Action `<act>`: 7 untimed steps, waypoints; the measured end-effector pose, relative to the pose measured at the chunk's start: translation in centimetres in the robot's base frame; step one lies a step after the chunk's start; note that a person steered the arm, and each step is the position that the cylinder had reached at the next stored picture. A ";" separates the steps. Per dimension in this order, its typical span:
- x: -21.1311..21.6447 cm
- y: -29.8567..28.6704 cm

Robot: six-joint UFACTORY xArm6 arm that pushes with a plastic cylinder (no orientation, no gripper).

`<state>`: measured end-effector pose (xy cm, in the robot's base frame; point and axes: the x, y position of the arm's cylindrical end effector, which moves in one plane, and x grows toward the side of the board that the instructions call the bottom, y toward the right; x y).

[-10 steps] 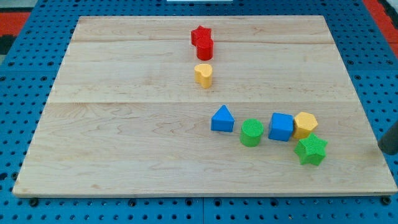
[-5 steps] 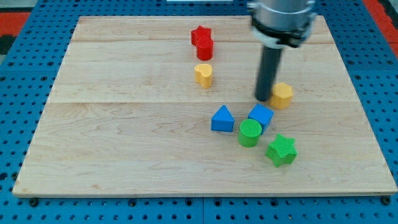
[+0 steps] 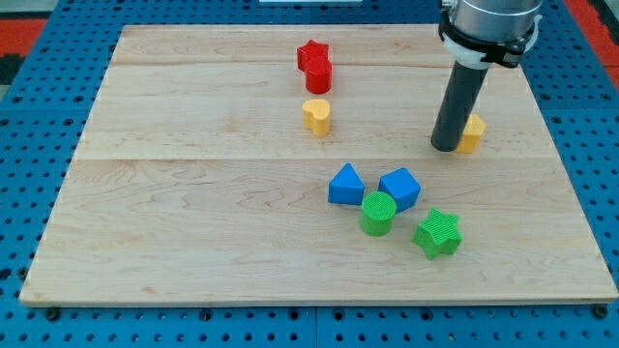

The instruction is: Move yellow hexagon to the right centre

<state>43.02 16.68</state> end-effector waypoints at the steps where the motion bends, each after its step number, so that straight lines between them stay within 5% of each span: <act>1: 3.7 0.1; 4: -4.0 2.3; 6: -2.3 7.0; 7: -7.8 11.5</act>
